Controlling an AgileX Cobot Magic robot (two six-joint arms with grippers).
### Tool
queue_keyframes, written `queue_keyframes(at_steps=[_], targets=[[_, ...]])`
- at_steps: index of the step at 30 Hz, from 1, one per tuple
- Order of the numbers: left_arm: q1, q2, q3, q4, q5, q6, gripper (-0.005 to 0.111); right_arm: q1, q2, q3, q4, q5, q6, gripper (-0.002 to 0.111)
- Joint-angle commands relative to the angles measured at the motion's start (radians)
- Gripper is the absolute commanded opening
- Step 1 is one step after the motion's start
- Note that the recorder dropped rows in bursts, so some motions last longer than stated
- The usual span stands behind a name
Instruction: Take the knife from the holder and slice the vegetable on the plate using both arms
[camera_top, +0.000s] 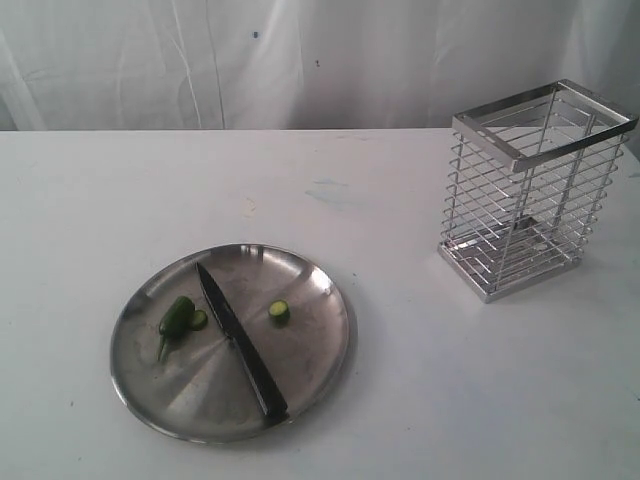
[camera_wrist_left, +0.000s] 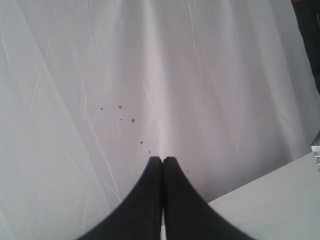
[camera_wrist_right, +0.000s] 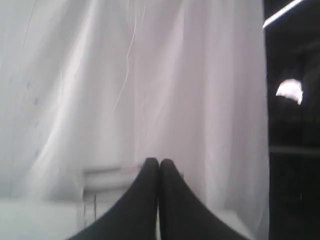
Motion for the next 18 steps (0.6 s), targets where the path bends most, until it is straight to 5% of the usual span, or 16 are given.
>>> queue_keyframes(at_steps=[1,18], targets=[[-0.006,-0.011,0.0,-0.021,0.008,-0.001,0.0,-0.024,-0.004,0.007,-0.19,0.528,0.261,0.0],[-0.006,-0.011,0.0,-0.021,0.005,-0.001,0.0,-0.024,-0.004,0.007,-0.175,0.556,0.246,0.0]])
